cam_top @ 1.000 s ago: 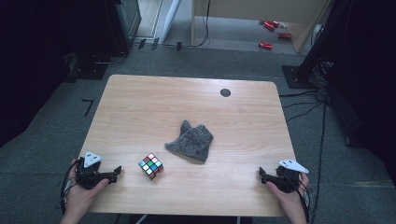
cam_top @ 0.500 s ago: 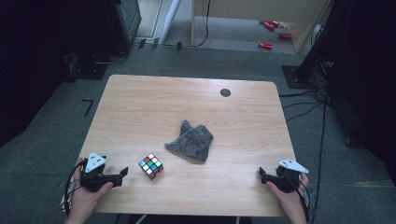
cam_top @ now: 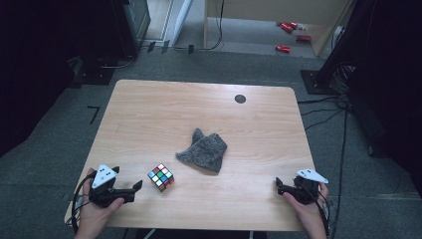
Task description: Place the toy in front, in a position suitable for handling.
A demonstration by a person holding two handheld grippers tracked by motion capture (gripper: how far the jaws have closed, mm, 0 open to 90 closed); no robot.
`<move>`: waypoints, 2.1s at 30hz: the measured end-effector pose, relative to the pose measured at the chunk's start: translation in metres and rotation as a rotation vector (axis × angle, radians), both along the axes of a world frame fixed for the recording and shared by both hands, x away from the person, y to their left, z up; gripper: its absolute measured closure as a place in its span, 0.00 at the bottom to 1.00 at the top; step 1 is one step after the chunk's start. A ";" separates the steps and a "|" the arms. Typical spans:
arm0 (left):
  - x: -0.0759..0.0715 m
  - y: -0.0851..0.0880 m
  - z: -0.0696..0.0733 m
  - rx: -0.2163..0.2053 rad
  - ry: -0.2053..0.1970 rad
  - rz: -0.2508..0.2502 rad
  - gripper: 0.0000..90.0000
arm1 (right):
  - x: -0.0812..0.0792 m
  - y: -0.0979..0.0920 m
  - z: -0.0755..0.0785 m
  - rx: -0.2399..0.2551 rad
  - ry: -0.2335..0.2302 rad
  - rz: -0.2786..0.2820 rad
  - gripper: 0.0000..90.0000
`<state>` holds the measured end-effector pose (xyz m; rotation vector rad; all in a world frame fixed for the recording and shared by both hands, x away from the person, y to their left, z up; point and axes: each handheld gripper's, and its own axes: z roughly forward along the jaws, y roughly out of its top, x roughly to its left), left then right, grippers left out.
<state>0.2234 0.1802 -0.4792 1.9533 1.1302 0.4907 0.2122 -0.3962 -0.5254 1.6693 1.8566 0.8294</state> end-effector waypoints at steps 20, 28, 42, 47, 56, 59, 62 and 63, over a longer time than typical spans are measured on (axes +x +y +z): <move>-0.007 -0.032 -0.002 0.010 -0.025 -0.126 0.04 | 0.001 0.000 0.000 -0.001 -0.003 0.004 0.11; -0.003 -0.047 -0.014 0.044 -0.003 -0.162 0.04 | 0.002 0.000 0.000 0.000 -0.001 -0.001 0.11; 0.003 -0.063 -0.022 0.083 0.045 -0.187 0.03 | 0.003 0.003 0.018 0.060 -0.035 0.001 0.19; 0.006 -0.073 -0.028 0.145 0.057 -0.184 0.04 | 0.004 0.009 0.035 0.060 -0.068 0.008 0.19; 0.015 -0.078 -0.034 0.174 0.087 -0.155 0.05 | 0.012 0.026 0.062 0.113 -0.122 0.072 0.21; 0.015 -0.082 -0.034 0.182 0.078 -0.157 0.08 | 0.018 0.033 0.067 0.131 -0.133 0.086 0.21; 0.016 -0.082 -0.033 0.191 0.081 -0.145 0.17 | 0.024 0.046 0.072 0.130 -0.140 0.114 0.21; 0.016 -0.082 -0.033 0.193 0.077 -0.139 0.17 | 0.024 0.046 0.072 0.130 -0.140 0.114 0.21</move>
